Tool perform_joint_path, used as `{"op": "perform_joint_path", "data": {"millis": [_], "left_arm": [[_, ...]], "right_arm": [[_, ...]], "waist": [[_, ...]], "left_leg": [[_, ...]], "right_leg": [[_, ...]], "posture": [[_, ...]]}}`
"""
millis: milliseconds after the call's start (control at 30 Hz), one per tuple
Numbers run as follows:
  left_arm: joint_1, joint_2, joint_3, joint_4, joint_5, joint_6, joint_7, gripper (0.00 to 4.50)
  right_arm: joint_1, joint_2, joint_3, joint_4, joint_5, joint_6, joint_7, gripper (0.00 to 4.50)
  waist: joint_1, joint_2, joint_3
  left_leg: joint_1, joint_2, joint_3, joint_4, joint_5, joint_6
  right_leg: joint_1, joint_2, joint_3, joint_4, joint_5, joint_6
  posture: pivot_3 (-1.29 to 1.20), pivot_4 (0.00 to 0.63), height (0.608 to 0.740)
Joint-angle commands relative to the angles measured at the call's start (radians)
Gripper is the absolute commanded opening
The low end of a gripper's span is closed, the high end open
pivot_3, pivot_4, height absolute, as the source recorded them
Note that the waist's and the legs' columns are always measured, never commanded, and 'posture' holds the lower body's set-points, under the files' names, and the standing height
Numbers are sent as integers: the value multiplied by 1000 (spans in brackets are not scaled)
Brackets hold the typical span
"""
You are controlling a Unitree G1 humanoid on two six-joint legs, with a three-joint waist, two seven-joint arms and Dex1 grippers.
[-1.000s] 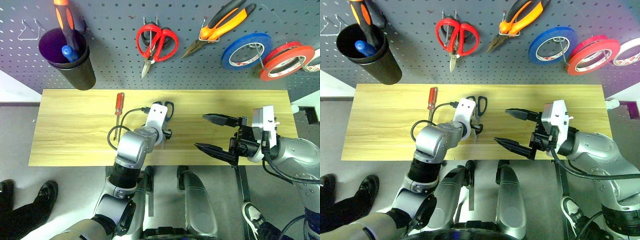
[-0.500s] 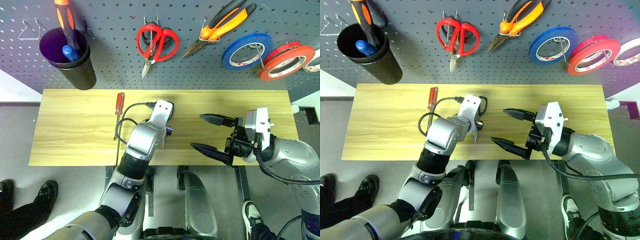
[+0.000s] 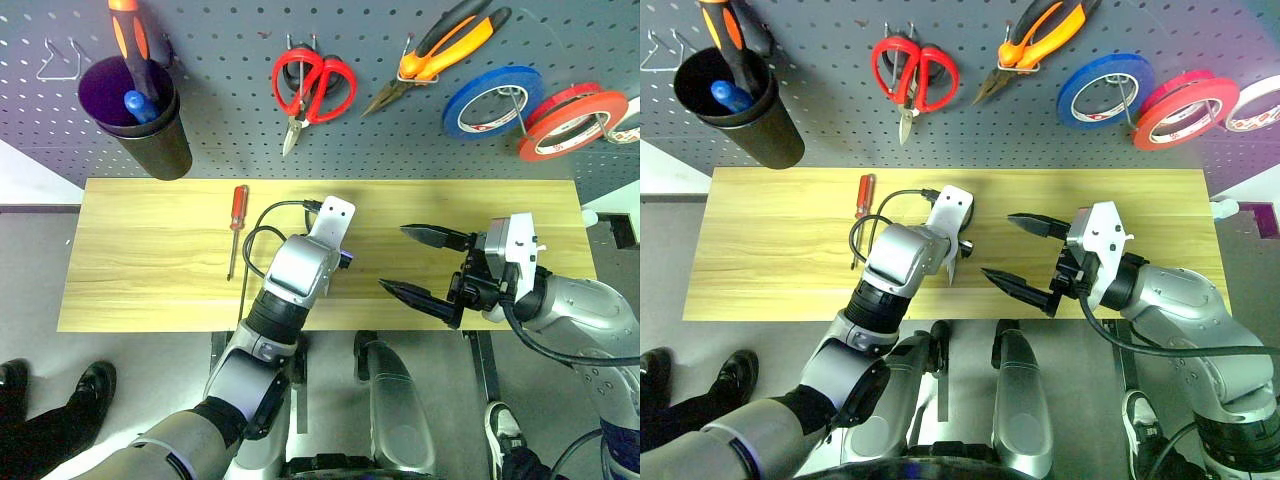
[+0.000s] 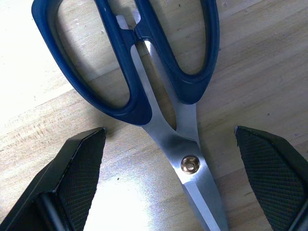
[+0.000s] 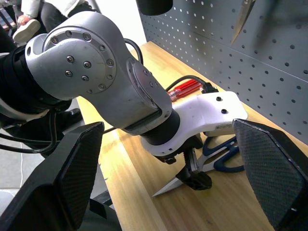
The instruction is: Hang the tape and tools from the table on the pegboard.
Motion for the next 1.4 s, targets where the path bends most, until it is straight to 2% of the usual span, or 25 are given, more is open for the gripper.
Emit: {"op": "perform_joint_path", "data": {"millis": [33,300,333,633,833,1100,1233,1400], "left_arm": [[14,-58,17,33,11,7,18,3639],[25,-52,6,25,23,20,39,1071],[29,-51,0,20,26,25,41,915],[48,-52,-9,-8,30,51,45,918],[75,-23,-28,-49,20,49,28,918],[78,4,-52,-95,22,44,-2,918],[72,31,-70,-104,26,39,-19,918],[75,71,-119,-142,18,27,-60,918]], "right_arm": [[3,7,-1,-40,-5,-25,-2,4500],[-2,13,0,-34,-19,-29,-7,4500],[-3,14,0,-34,-20,-28,-8,4500],[-4,18,0,-22,-30,-36,-5,4500],[12,7,-21,-6,-11,-52,46,4500],[46,-9,-151,51,161,-14,131,4500],[98,-49,-216,78,181,-16,201,4500],[197,-115,-269,139,117,-56,311,4500]], "waist": [[-1,0,0],[-2,0,0],[-2,0,0],[-3,-1,0],[-2,-1,1],[2,-2,2],[2,-1,3],[2,-1,4]], "left_leg": [[0,0,0,0,0,0],[0,0,0,0,0,0],[0,0,0,0,0,0],[0,0,0,0,0,0],[0,0,0,0,0,0],[0,0,0,0,-1,1],[0,0,0,0,-2,4],[-1,0,0,-1,-3,5]], "right_leg": [[0,0,0,0,0,0],[0,0,0,0,0,0],[0,0,0,0,0,0],[0,0,0,0,0,0],[0,0,0,0,0,0],[0,0,0,-1,0,0],[0,-1,0,-1,0,0],[0,-1,0,-1,0,0]], "posture": [[-145,523,695],[-146,530,695],[-146,530,695],[-139,532,695],[-130,535,695],[-123,530,695],[-127,529,695],[-130,528,695]]}}
